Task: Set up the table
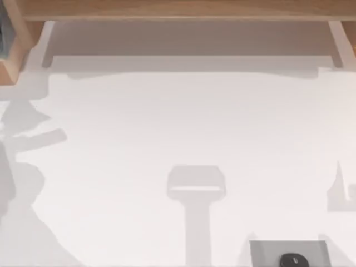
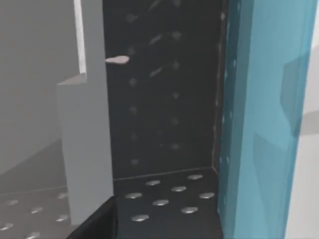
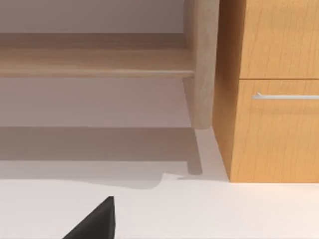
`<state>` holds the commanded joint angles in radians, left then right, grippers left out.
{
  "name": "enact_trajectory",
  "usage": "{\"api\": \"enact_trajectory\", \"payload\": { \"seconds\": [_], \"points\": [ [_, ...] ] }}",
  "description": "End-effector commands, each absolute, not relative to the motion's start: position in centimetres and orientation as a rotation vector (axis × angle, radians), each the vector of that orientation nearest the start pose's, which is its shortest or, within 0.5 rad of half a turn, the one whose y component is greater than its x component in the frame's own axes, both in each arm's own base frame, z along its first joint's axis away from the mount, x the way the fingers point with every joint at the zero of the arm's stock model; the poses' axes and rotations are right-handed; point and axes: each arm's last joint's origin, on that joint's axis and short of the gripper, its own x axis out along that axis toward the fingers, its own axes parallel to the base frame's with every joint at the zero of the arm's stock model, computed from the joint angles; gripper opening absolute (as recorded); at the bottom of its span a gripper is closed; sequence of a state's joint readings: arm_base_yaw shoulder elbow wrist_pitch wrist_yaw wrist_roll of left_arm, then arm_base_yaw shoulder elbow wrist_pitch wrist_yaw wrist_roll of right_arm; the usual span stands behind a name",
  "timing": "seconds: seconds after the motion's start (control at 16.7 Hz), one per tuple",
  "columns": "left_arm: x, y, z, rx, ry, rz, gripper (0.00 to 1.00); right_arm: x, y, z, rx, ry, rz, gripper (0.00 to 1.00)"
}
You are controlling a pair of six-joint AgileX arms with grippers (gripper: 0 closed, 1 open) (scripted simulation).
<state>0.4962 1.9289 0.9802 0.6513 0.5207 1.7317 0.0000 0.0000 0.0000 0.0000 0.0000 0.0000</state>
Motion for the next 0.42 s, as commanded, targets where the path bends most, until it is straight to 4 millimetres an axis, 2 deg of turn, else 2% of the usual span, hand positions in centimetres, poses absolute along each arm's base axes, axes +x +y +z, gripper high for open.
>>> {"api": "enact_trajectory", "payload": {
  "seconds": [0.3,0.42],
  "points": [
    [33.0,17.9,15.0,1.561,0.183,-0.229,1.00,10.6,-0.1,16.0,0.000,0.000,0.000,1.00],
    [32.7,17.9,14.8,1.556,0.188,-0.235,1.00,10.6,-0.1,16.0,0.000,0.000,0.000,1.00]
  ]
}}
